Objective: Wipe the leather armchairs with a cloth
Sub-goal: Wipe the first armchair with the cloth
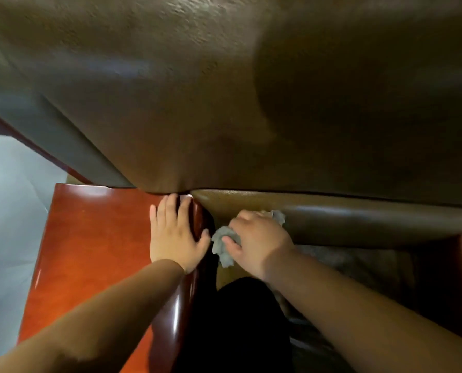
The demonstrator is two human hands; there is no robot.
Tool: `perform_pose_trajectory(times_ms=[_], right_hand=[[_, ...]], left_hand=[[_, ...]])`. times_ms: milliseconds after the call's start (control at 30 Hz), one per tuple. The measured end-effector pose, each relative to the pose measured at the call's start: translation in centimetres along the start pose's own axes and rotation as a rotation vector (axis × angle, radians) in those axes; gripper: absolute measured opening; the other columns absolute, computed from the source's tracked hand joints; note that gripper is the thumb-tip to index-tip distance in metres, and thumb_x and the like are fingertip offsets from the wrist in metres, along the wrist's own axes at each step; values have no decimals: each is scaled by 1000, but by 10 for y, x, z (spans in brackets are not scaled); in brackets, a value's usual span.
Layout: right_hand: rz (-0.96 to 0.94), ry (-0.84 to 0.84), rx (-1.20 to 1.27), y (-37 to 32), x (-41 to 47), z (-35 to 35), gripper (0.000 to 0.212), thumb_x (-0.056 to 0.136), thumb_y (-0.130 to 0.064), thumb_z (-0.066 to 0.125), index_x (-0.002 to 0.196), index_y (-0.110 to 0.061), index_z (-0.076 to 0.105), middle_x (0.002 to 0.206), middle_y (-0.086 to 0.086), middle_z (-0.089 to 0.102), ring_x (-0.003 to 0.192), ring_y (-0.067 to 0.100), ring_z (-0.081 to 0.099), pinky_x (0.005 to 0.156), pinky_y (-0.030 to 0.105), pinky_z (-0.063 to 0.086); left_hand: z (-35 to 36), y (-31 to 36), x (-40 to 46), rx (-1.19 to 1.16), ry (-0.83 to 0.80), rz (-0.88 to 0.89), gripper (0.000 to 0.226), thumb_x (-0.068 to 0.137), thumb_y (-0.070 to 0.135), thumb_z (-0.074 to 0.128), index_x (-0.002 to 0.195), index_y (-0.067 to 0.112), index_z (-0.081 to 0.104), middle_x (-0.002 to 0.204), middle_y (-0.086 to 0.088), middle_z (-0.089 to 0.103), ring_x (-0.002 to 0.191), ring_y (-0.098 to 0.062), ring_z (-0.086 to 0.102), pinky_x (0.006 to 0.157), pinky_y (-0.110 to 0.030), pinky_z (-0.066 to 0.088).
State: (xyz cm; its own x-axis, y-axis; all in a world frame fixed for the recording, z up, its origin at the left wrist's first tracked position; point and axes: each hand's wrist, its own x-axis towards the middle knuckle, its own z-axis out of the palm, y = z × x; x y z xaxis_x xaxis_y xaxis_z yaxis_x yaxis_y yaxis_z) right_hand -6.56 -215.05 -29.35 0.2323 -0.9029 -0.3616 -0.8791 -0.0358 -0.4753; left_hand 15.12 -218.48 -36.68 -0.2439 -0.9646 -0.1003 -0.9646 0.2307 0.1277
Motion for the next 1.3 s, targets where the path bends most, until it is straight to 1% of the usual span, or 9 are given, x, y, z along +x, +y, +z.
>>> perform_pose_trajectory(times_ms=[400,600,733,933,967,1033,1100,1167,1300], right_hand=[[484,148,539,35,-143,128,35,95,-43,62,71,-19,55,74,-3,54,65,14,55,61,41,47],[454,177,468,30,-196,156,31,102,-38,59,90,-10,65,86,3,60,81,25,60,76,43,50],[541,75,330,6,-232,164,33,103,-49,50,87,-22,58,86,-6,56,78,16,56,67,34,38],[494,25,318,-73,-324,168,32,100,-40,57,74,-24,48,72,-10,44,72,17,49,59,29,29],[502,8,317,-83,-340,167,29,101,-42,56,80,-21,53,73,-11,44,76,19,50,64,31,31],[514,-16,320,-102,-377,162,29,101,-46,54,95,-18,62,83,-5,54,87,24,57,70,31,33],[554,-48,301,-118,-416,153,36,102,-48,53,108,-15,66,106,6,66,104,29,63,76,32,40],[608,-55,281,-132,-456,138,40,103,-50,52,116,-15,66,117,8,66,113,30,62,86,35,48],[679,-37,233,-146,-532,105,26,104,-49,51,98,-24,55,115,8,63,107,28,62,80,34,44]], left_hand=[[3,-3,1,-30,84,-3,89,80,62,57,152,12,41,155,-27,36,145,-41,29,128,-57,19],[2,-5,-7,-17,81,54,91,84,63,50,156,10,40,160,-27,35,149,-43,31,128,-52,19],[7,3,-88,136,-73,187,90,82,68,46,158,20,43,172,-16,20,159,-38,14,130,-55,11],[-12,9,-312,69,-549,233,75,92,67,38,155,28,49,168,3,35,163,-28,-6,128,-54,-16],[-19,9,-346,42,-668,248,68,95,64,42,152,29,52,162,3,44,163,-28,5,129,-52,-13],[-47,11,-399,-36,-910,267,50,98,54,49,136,26,65,137,-2,67,144,-31,48,126,-42,25],[-83,15,-430,-146,-999,283,39,96,48,50,115,22,71,109,-3,75,110,-29,69,93,-34,51],[-121,19,-438,-186,-932,326,38,95,49,49,113,24,70,107,4,75,103,-22,69,84,-31,52],[-186,31,-409,-30,-844,460,41,101,47,50,133,25,63,129,1,72,119,-22,66,94,-29,51]])
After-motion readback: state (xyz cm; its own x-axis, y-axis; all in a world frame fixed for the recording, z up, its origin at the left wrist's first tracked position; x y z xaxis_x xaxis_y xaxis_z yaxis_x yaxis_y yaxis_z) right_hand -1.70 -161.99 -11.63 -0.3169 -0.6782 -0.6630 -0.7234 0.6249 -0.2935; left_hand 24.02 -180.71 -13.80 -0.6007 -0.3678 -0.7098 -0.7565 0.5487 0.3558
